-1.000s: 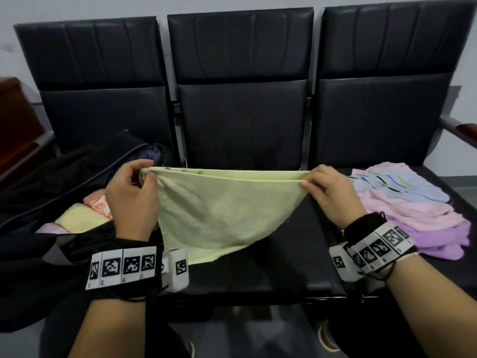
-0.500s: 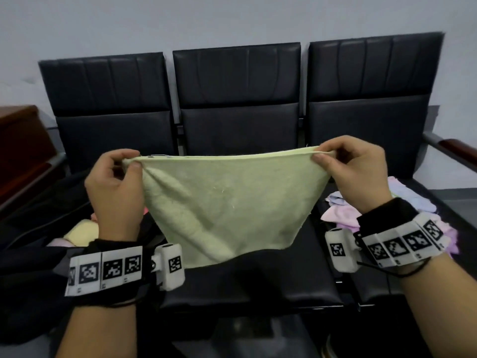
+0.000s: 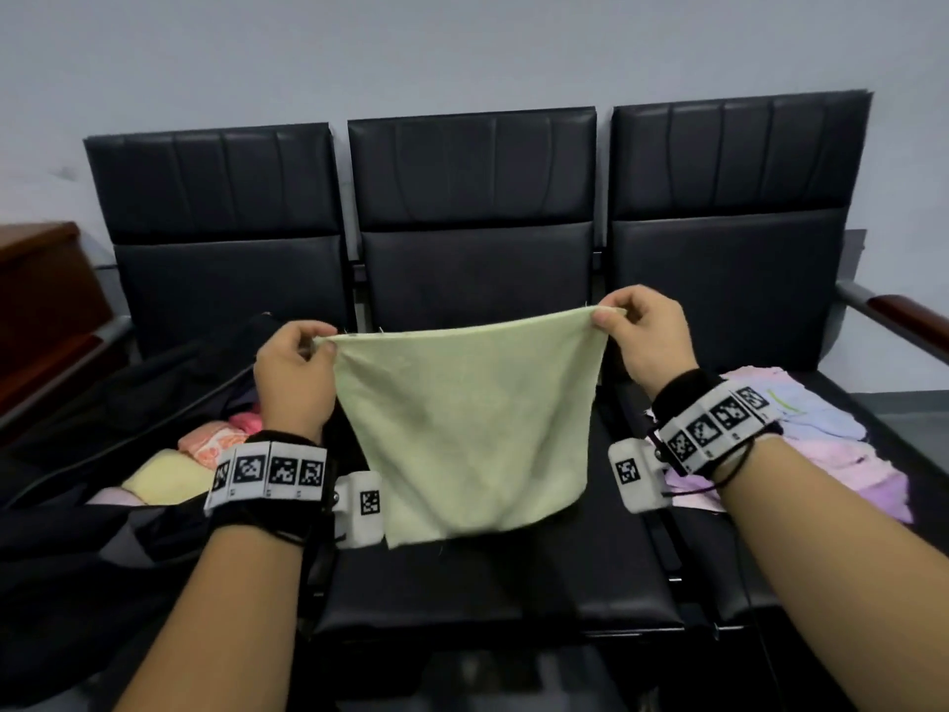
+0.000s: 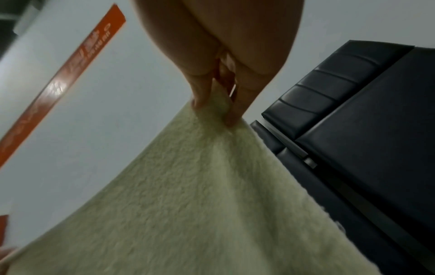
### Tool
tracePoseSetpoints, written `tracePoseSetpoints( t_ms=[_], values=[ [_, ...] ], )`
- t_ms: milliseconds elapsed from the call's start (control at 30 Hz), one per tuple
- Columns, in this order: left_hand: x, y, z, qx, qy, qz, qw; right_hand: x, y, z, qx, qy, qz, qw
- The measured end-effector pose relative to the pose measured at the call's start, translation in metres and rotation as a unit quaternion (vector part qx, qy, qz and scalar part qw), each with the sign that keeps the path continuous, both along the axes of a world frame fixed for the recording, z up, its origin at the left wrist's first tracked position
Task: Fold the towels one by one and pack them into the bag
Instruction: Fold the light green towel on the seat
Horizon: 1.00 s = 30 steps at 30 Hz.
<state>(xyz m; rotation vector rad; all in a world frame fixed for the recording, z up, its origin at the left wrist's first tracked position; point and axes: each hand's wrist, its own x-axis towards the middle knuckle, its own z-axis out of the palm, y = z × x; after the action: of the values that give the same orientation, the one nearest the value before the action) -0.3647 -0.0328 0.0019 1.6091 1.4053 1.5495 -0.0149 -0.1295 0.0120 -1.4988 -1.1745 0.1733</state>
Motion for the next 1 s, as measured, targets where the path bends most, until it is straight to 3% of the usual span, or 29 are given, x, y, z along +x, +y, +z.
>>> tracePoseSetpoints(
  t_ms=[133, 233, 367, 467, 667, 800, 1000],
  values=[
    [-0.003, -0.001, 0.022, 0.102, -0.037, -0.007, 0.994, -0.003, -0.007, 0.023, 0.111, 0.033, 0.027, 0.993],
    [-0.012, -0.008, 0.014, 0.116, -0.048, -0.024, 0.992, -0.007, -0.027, 0.018, 0.122, 0.032, 0.059, 0.99],
    [-0.019, -0.017, -0.034, 0.047, -0.03, -0.064, 0.996, -0.01, -0.049, -0.035, 0.053, 0.042, 0.073, 0.995],
    [-0.021, -0.026, -0.075, -0.067, -0.008, -0.08, 0.995, -0.009, -0.06, -0.086, -0.041, 0.075, 0.09, 0.992],
    [-0.027, -0.051, -0.13, -0.245, 0.141, -0.148, 0.948, 0.001, -0.087, -0.156, -0.132, 0.142, 0.107, 0.975],
    [-0.028, -0.058, -0.146, -0.287, 0.189, -0.172, 0.923, 0.004, -0.095, -0.175, -0.147, 0.164, 0.118, 0.968],
    [-0.019, -0.049, -0.157, -0.301, 0.136, -0.135, 0.934, 0.005, -0.086, -0.189, -0.137, 0.18, 0.061, 0.972]
  ],
)
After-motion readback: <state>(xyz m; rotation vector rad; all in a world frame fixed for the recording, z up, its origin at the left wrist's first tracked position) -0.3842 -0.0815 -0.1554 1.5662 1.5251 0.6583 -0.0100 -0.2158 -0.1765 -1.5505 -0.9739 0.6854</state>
